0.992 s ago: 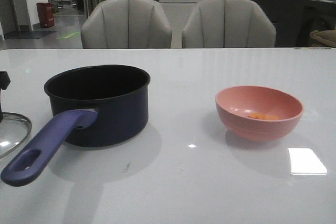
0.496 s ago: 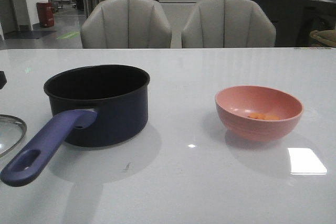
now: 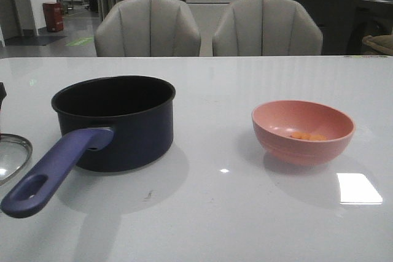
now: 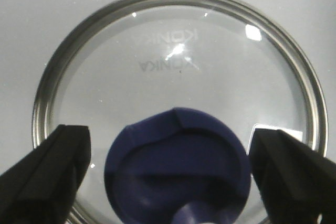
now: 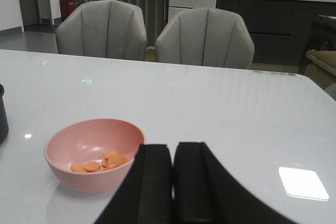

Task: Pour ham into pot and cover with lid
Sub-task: 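Set the glass lid down on the table beside the saucepan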

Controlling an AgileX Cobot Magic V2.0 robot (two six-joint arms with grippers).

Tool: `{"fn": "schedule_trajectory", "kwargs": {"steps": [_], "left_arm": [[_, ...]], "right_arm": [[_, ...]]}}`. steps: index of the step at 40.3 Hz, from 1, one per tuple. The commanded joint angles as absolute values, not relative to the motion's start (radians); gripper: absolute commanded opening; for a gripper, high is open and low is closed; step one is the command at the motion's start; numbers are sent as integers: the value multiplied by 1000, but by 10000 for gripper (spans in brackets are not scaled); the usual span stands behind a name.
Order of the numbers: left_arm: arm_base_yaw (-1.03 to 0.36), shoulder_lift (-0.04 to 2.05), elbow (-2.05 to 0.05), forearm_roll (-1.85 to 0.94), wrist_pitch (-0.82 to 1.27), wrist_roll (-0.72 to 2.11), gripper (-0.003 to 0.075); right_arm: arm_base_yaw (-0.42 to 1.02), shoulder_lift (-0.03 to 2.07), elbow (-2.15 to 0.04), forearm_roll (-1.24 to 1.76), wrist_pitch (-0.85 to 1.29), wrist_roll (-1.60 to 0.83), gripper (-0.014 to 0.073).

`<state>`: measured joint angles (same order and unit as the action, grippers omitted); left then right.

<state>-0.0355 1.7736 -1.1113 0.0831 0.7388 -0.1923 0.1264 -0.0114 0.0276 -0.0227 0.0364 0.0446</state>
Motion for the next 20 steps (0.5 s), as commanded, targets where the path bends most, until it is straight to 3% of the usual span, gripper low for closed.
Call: {"fn": "schedule_trajectory", "kwargs": {"steps": [1, 20], "left_arm": [[-38, 1720, -1161, 90, 732, -190, 625], [-122, 1334, -1096, 62, 678, -115, 625]], "right_arm": [[119, -30, 22, -36, -49, 43, 160], [119, -30, 22, -36, -49, 43, 160]]}}
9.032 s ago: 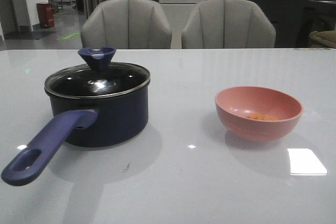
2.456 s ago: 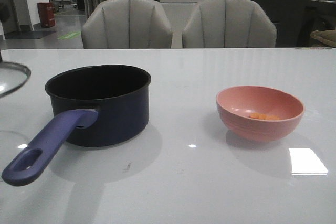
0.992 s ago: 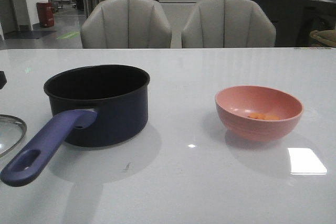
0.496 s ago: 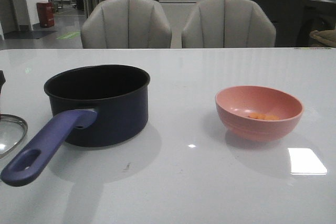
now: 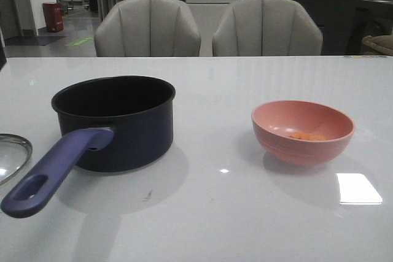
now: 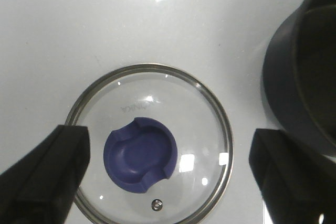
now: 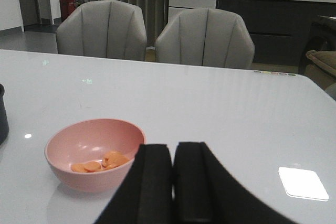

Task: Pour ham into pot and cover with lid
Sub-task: 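Set the glass lid down on the table beside the saucepan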

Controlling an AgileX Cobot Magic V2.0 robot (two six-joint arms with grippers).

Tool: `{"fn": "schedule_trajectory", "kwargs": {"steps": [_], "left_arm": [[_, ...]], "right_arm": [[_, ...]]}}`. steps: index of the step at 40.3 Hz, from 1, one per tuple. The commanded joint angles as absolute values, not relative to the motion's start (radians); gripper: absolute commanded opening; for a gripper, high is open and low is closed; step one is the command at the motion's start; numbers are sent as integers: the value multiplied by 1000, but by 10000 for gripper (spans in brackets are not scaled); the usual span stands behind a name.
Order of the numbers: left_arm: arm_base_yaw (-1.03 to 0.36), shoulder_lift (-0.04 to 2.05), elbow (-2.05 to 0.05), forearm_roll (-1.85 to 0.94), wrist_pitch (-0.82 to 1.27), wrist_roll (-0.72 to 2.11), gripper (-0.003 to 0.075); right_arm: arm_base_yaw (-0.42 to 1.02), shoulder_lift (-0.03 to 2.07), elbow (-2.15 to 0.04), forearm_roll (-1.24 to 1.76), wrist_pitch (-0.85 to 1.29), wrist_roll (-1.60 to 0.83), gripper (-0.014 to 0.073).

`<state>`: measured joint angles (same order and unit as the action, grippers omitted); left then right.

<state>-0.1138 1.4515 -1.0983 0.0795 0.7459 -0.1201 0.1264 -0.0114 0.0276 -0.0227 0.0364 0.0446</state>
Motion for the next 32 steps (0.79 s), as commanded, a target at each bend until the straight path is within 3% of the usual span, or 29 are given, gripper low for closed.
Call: {"fn": "schedule_trajectory", "kwargs": {"steps": [1, 32], "left_arm": [[-122, 1308, -1081, 55, 663, -115, 625], [-152, 351, -545, -7, 258, -115, 625]], "right_arm": [[119, -30, 22, -36, -49, 43, 160], [119, -30, 22, -36, -49, 43, 160]]}}
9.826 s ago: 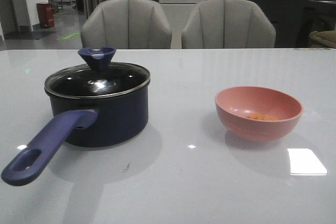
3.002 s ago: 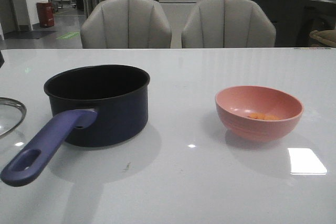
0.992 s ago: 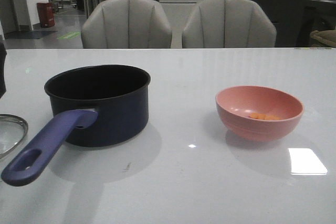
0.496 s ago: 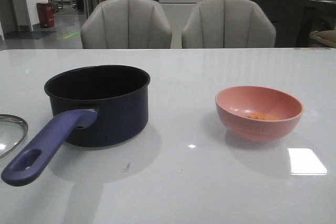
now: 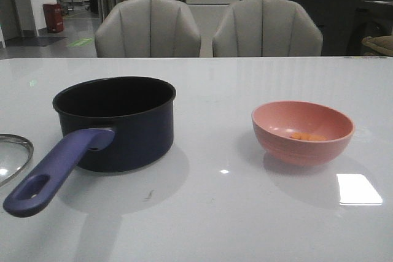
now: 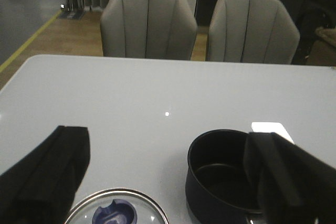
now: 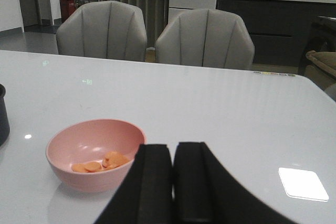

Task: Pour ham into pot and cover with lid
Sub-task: 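Set the glass lid down on the table beside the saucepan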

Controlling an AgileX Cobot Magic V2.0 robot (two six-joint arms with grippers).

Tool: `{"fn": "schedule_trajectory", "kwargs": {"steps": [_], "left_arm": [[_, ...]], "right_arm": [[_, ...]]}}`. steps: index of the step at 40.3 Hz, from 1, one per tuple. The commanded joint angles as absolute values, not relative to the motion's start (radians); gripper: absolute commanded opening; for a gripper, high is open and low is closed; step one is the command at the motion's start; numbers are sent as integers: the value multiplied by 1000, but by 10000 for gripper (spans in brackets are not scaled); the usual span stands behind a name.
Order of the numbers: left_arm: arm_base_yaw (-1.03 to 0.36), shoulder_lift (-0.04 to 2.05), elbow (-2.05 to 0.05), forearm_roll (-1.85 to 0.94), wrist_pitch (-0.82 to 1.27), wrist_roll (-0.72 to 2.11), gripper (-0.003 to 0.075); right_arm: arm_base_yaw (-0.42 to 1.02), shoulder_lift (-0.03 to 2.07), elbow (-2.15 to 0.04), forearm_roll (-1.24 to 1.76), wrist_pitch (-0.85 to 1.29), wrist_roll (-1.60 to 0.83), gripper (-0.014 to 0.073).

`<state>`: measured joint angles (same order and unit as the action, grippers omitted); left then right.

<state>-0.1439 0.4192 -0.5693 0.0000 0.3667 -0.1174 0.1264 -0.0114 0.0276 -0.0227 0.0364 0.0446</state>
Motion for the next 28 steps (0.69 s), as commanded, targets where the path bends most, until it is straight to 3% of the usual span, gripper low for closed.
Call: {"fn": "schedule_trajectory", "kwargs": {"steps": [1, 10, 20, 28], "left_arm": [[-152, 324, -531, -7, 250, -115, 625], [-169, 177, -395, -7, 186, -115, 625], [-227, 158, -362, -7, 165, -115, 625], [-227, 158, -362, -7, 167, -115, 625]], "right_arm": [[119, -30, 22, -36, -49, 43, 160], [119, -30, 22, -36, -49, 43, 160], [119, -30, 22, -36, -59, 43, 160], [119, -30, 5, -8, -240, 44, 160]]}}
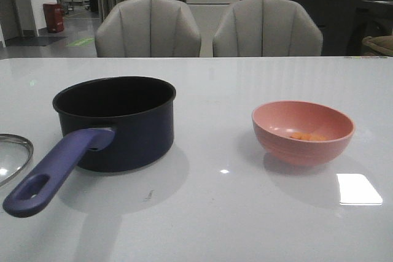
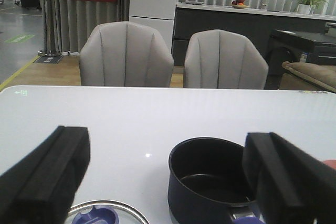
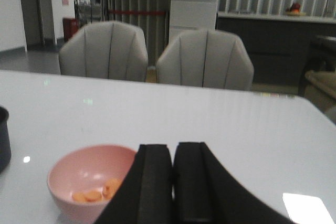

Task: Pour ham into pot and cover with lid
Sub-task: 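Set the glass lid down on the table beside the saucepan, then move the right gripper to the pink bowl and grasp its rim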

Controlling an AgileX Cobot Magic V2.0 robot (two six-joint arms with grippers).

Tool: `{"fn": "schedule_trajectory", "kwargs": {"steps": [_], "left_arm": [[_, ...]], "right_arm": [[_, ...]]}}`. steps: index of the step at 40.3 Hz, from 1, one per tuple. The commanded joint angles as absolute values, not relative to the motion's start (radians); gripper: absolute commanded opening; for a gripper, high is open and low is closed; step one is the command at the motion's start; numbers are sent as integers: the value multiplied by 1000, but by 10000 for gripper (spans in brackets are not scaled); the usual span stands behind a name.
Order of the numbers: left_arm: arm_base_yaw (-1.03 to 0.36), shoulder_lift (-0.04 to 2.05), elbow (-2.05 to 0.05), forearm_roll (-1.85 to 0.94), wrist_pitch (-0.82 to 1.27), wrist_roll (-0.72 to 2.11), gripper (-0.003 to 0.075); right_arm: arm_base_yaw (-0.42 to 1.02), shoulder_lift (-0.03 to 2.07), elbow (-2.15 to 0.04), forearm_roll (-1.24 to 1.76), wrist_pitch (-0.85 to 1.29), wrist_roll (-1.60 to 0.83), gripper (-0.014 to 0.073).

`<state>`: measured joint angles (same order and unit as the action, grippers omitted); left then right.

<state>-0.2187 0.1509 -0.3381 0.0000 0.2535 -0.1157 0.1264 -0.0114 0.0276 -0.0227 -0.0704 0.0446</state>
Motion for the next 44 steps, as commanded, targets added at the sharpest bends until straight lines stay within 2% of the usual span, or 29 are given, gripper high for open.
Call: {"fn": "schedule_trajectory", "kwargs": {"steps": [1, 6, 10, 14, 26, 29, 35, 37, 44], "left_arm": [[-227, 158, -362, -7, 169, -115, 625], [-228, 158, -362, -7, 184, -115, 625], [-228, 158, -362, -7, 179, -115, 625], [-228, 158, -362, -7, 180, -115, 625], [-228, 158, -362, -7, 180, -115, 625], [-228, 158, -362, -7, 180, -115, 625], [-228, 158, -362, -7, 180, -115, 625], [-228, 158, -362, -7, 180, -115, 625], [-228, 158, -362, -7, 180, -115, 625]], "right_arm": [[119, -29, -12, 6, -243, 47, 160], [119, 15, -160, 57, -62, 59, 160], [119, 127, -299, 56, 155, 58, 160], [119, 236, -366, 56, 269, 58, 160], [118, 421, -374, 59, 245, 59, 166], [118, 486, -390, 68, 233, 59, 217], [118, 649, -445, 87, 234, 59, 440], [118, 705, -469, 90, 229, 59, 490], [118, 920, -577, 175, 234, 59, 505]]}}
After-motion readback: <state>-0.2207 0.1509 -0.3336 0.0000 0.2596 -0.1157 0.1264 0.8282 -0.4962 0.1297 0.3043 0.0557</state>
